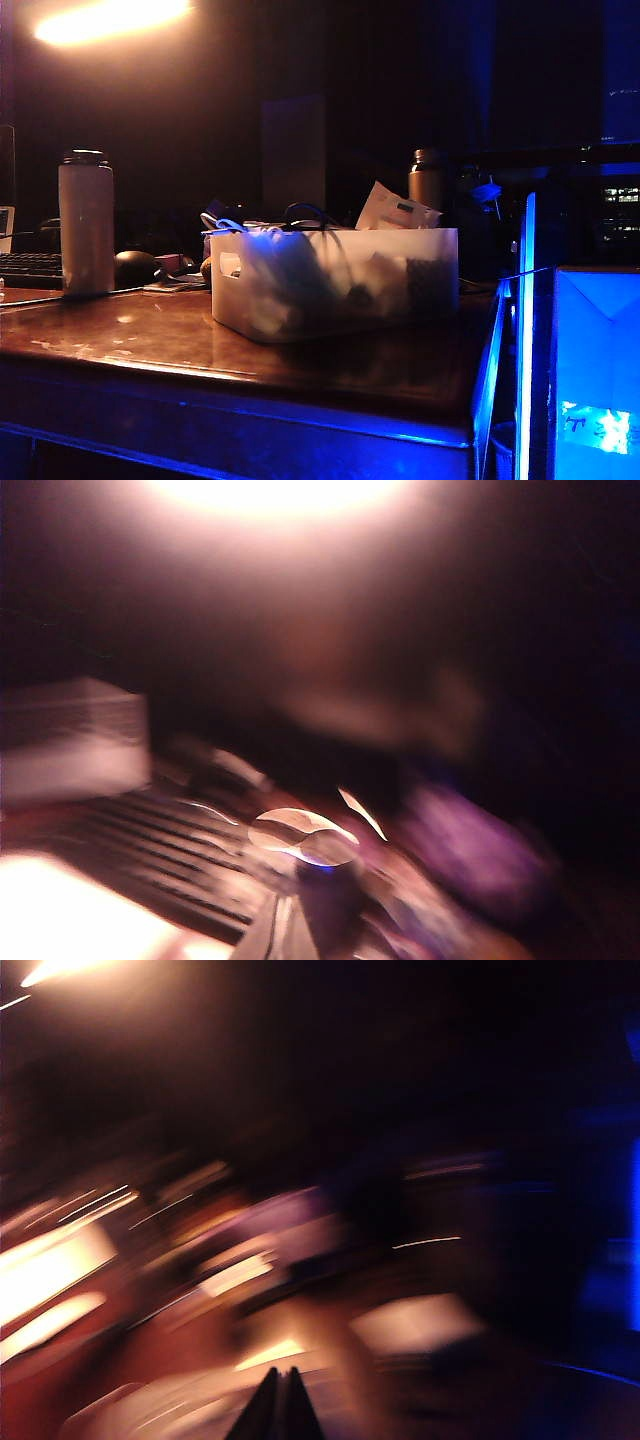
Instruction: Pick up the kiwi and place it into the translucent box.
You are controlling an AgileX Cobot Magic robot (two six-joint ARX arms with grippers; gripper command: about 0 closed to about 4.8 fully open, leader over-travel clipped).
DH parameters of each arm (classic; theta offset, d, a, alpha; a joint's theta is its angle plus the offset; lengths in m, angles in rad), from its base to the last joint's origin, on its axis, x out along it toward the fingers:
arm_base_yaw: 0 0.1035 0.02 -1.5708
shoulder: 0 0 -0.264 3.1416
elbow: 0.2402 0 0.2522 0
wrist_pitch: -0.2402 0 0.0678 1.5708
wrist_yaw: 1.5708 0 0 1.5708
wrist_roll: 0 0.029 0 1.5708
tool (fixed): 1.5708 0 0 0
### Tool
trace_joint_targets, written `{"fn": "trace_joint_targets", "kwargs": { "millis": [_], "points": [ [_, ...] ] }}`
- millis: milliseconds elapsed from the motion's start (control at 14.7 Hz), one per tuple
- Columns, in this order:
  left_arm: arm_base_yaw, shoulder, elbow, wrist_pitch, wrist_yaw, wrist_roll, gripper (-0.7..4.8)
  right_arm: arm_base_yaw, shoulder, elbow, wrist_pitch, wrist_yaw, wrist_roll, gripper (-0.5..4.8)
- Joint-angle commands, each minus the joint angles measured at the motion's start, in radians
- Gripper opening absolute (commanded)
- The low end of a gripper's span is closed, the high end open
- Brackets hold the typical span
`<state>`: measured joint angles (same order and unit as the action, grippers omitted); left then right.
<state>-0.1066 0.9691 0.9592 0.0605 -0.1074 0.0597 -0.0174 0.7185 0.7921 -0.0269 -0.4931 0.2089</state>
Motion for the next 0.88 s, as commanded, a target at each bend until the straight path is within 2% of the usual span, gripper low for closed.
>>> {"fn": "trace_joint_targets", "kwargs": {
  "millis": [68,204,340,543,679,747,815,883],
  "points": [
    [0.000,0.283,0.290,-0.299,0.258,0.016,-0.05,0.031,0.225,0.157,-0.037,-0.263,-0.034,-0.01],
    [0.000,0.476,0.464,-0.454,0.295,0.019,-0.05,0.090,0.336,0.236,-0.127,-0.268,-0.151,-0.01],
    [0.000,0.621,0.579,-0.506,0.302,0.019,-0.05,0.172,0.394,0.273,-0.233,-0.225,-0.245,-0.01],
    [-0.001,0.772,0.687,-0.513,0.340,0.007,-0.05,0.255,0.417,0.278,-0.421,-0.023,-0.410,-0.01],
    [-0.001,0.866,0.748,-0.500,0.378,-0.080,-0.04,0.288,0.419,0.277,-0.455,0.098,-0.452,-0.01],
    [-0.002,0.914,0.766,-0.458,0.412,-0.099,-0.04,0.288,0.419,0.277,-0.443,0.096,-0.445,-0.01],
    [-0.013,0.975,0.773,-0.398,0.434,-0.134,0.19,0.288,0.424,0.277,-0.428,0.096,-0.445,-0.01],
    [-0.020,1.012,0.780,-0.387,0.452,-0.151,0.78,0.288,0.431,0.277,-0.425,0.096,-0.445,-0.01]
  ]
}}
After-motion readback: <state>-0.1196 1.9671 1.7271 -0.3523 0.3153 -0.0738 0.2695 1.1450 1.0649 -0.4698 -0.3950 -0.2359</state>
